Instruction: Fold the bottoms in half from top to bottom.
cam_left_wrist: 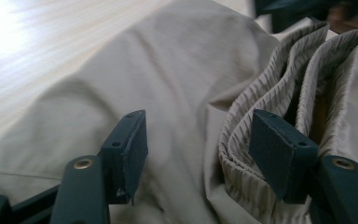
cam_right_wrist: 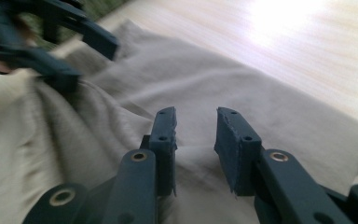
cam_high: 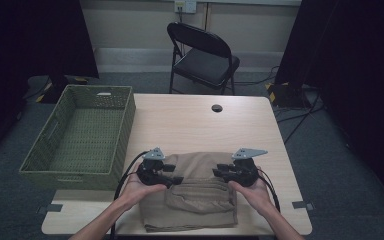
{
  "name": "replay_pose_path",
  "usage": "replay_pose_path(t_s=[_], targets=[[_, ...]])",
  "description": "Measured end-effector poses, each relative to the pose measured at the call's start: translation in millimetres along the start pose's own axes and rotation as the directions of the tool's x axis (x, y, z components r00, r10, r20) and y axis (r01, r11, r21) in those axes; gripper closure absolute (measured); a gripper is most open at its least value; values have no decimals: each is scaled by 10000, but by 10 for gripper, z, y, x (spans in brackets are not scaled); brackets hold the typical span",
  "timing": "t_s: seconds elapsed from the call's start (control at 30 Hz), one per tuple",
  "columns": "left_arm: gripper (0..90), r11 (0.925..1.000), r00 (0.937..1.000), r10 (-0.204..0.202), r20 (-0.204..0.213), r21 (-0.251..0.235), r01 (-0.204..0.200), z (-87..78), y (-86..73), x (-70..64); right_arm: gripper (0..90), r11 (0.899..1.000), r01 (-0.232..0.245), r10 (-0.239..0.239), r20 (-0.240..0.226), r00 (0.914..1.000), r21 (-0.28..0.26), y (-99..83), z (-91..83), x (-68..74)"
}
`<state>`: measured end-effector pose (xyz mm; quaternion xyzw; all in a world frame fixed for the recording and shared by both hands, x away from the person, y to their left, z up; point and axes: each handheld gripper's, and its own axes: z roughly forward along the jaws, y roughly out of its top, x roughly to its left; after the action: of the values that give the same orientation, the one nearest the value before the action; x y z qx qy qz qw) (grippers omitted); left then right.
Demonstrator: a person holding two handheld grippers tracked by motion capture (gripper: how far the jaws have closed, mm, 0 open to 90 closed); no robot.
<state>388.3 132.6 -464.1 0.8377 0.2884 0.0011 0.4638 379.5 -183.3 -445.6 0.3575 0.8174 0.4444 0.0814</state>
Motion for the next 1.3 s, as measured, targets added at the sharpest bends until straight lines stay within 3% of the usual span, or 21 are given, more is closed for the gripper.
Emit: replay_pose_path(t_s=[0.07, 0.2, 0.3, 0.37, 0.43, 0.6, 0.63, 0.67, 0.73, 0.8, 0.9, 0.93, 0.97, 1.03, 1.13, 1.2, 1.27, 1.3], targets=[[356, 10000, 9999, 2, 154, 9, -3, -1, -1, -8, 686, 9998, 44, -48, 169, 9998, 195, -16, 49, -4], [368, 9983, 9988, -472, -159, -337, 466, -27, -3, 62, 698, 9984, 78, -66, -218, 9997, 556, -72, 49, 27], [388, 9876, 9896, -1341, -518, -890, 1291, -75, 6, 188, 666, 9973, 185, -130, -772, 9969, 711, -111, -16, 110], [406, 9853, 9842, -1500, -937, -964, 1409, -81, 17, 236, 670, 9973, 242, -166, -1081, 9940, 695, -140, -80, 178], [416, 9834, 9800, -1695, -1039, -837, 1612, -53, 3, 275, 673, 9967, 327, -222, -1377, 9902, 740, -176, -128, 241], [402, 9939, 9872, -1060, -1190, 169, 1087, 122, -42, 189, 660, 9938, 594, -400, -1975, 9795, 937, -290, -192, 377], [402, 9939, 9872, -1060, -1190, 169, 1087, 122, -42, 189, 660, 9938, 594, -400, -1975, 9795, 937, -290, -192, 377], [402, 9947, 9881, -806, -1309, 527, 881, 181, -55, 157, 656, 9920, 710, -477, -2109, 9763, 1047, -321, -166, 432], [403, 9945, 9842, -444, -1714, 858, 598, 233, -73, 139, 655, 9905, 806, -538, -2252, 9728, 1113, -323, -125, 470], [405, 9930, 9824, -409, -1823, 1019, 602, 263, -84, 147, 662, 9904, 791, -480, -2552, 9657, 1132, -333, -59, 520], [408, 9935, 9779, -342, -2062, 991, 556, 274, -87, 144, 668, 9754, 1520, -1036, -2766, 9554, 1596, -380, 53, 650], [417, 9935, 9779, -342, -2062, 991, 556, 274, -87, 144, 668, 9754, 1520, -1036, -2766, 9554, 1596, -380, 53, 650], [425, 9940, 9742, -273, -2241, 971, 502, 276, -88, 148, 667, 9673, 1750, -1174, -2872, 9507, 1839, -424, 102, 691], [441, 9937, 9665, -132, -2564, 1046, 413, 275, -81, 150, 666, 9627, 1854, -1217, -2964, 9473, 1972, -454, 122, 693], [462, 9932, 9648, -124, -2626, 1082, 422, 268, -75, 166, 668, 9603, 1890, -1206, -3057, 9445, 2051, -473, 121, 673], [496, 9945, 9687, -222, -2472, 935, 466, 235, -61, 151, 667, 9602, 1884, -1191, -3081, 9439, 2061, -478, 124, 671], [563, 9970, 9795, -269, -1997, 658, 408, 171, -34, 125, 655, 9615, 1889, -1215, -3084, 9435, 1993, -475, 119, 670], [581, 9979, 9840, -331, -1749, 494, 424, 143, -25, 114, 596, 9649, 1849, -1239, -2975, 9467, 1865, -464, 114, 677]])
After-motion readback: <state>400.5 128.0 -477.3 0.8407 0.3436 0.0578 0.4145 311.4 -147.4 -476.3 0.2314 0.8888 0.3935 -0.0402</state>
